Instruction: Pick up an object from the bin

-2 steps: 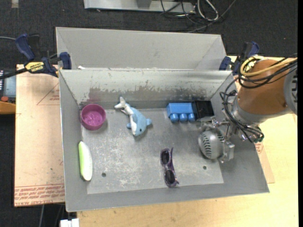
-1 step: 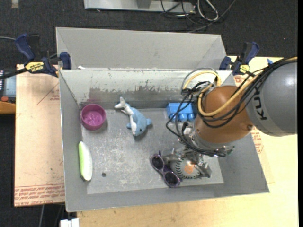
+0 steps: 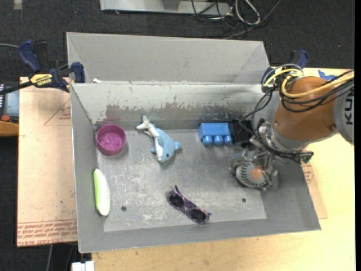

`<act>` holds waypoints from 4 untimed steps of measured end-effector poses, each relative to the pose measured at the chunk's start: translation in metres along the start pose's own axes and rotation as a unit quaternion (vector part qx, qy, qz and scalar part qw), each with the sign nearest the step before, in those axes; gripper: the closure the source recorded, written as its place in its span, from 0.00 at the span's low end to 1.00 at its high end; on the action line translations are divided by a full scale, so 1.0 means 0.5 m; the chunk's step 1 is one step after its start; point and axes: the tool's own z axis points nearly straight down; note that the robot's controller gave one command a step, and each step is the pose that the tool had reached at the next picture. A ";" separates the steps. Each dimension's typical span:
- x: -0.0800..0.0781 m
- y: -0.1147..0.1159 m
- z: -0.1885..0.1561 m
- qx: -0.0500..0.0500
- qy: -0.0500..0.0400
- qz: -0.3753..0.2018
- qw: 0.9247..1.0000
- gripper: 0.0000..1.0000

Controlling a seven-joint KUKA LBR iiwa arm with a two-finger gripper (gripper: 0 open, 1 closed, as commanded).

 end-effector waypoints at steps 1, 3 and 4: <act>0.001 -0.012 0.003 -0.008 -0.002 0.006 1.000 1.00; -0.012 0.009 -0.004 0.001 0.001 -0.004 1.000 1.00; -0.012 0.009 -0.024 0.000 0.001 -0.002 1.000 1.00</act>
Offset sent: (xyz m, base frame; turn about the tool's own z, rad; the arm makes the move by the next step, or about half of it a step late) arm 0.0037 -0.0041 0.0602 0.0120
